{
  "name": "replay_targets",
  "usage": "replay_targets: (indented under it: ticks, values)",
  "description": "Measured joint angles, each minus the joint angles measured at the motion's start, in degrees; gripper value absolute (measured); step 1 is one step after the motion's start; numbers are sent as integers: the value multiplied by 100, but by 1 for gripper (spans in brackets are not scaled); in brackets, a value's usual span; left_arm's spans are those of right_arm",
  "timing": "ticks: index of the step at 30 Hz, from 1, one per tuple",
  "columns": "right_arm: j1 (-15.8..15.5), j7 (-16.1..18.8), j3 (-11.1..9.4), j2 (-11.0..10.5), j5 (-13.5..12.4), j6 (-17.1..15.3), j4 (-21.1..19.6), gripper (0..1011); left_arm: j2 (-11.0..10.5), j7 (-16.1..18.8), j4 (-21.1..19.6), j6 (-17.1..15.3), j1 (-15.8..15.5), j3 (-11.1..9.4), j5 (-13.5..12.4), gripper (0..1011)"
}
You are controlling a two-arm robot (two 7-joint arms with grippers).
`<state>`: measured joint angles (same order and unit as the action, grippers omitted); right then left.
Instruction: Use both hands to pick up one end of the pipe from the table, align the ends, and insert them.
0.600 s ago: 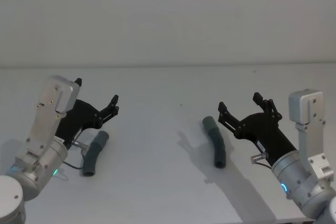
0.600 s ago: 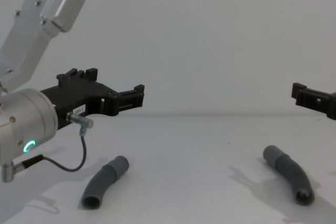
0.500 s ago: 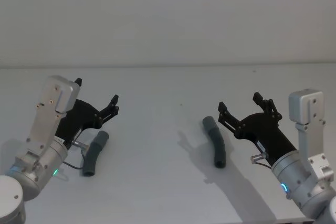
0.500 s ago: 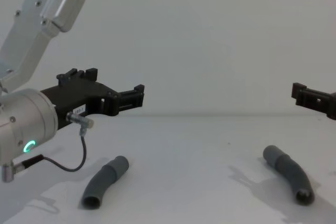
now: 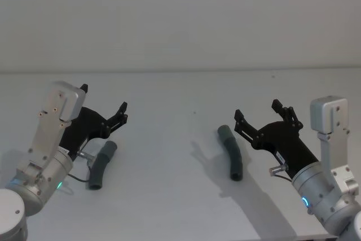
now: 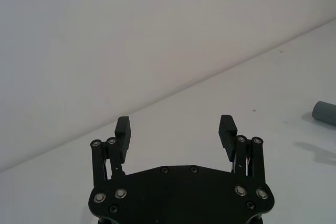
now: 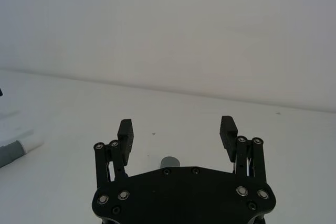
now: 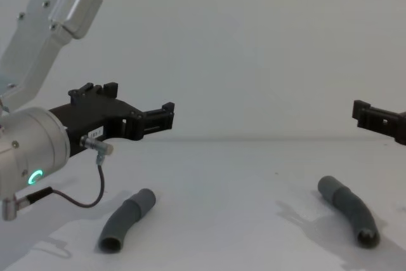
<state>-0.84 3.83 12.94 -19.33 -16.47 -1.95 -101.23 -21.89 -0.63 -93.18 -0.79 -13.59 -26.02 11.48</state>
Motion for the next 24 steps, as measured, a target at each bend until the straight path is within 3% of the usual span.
replay_targets:
  ticks: [24]
  values:
    - [0, 0, 0, 0, 0, 0, 0, 1002, 0, 0, 0, 0, 0, 0, 0, 1001]
